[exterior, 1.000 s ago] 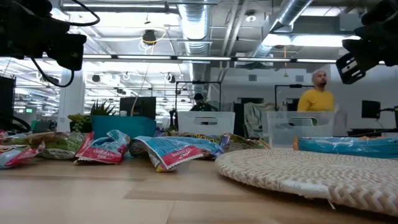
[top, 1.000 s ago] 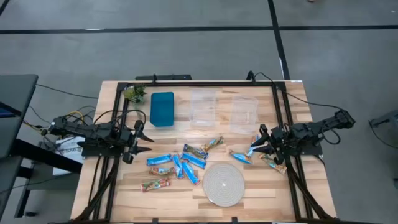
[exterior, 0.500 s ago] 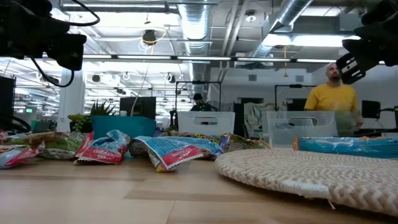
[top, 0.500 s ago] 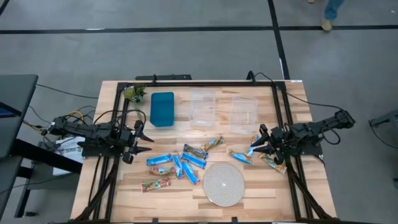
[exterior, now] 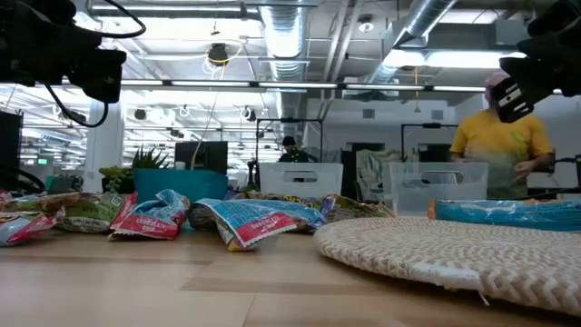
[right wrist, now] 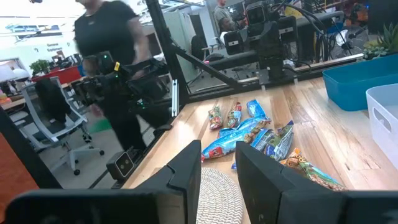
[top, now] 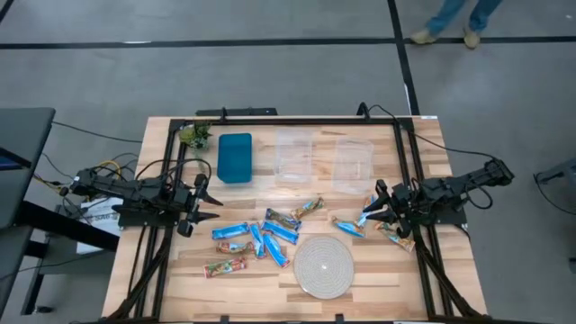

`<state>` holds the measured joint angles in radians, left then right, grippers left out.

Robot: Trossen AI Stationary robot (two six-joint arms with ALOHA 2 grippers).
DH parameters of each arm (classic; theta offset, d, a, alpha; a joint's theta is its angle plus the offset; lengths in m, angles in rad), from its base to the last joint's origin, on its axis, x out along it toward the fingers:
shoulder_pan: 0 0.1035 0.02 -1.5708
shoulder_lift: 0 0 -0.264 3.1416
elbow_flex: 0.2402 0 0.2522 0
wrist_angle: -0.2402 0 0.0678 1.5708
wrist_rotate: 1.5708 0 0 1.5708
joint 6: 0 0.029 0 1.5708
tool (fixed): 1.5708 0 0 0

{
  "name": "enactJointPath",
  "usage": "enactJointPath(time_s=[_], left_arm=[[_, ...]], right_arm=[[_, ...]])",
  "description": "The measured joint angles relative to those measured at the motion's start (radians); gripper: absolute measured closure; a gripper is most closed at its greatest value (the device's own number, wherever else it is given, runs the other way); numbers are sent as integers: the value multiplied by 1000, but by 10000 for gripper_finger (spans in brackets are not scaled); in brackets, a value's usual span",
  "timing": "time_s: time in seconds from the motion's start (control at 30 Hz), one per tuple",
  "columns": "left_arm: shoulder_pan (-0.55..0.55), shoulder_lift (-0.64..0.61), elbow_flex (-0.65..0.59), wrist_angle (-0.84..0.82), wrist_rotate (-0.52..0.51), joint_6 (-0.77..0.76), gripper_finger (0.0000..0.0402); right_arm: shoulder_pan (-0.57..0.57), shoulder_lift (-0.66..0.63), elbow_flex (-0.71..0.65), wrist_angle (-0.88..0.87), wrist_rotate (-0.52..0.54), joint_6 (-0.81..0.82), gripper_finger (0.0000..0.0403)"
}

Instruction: Pick and place Granola Bars by type

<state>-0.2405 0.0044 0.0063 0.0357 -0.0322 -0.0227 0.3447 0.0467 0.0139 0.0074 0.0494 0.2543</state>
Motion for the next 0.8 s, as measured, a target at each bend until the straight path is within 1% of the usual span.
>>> enactJointPath(time_s=[0.6, 0.67, 0.7, 0.8], left_arm=[[0, 0, 0, 1, 0, -2, 246], [0, 0, 0, 3, 0, -60, 246], [-1, 0, 0, 6, -4, -124, 246], [-1, 0, 0, 27, -50, -427, 246]], right_arm=[[0, 0, 0, 0, 0, 0, 310], [0, 0, 0, 0, 0, 0, 310], [0, 0, 0, 0, 0, 0, 310], [0, 0, 0, 0, 0, 0, 310]])
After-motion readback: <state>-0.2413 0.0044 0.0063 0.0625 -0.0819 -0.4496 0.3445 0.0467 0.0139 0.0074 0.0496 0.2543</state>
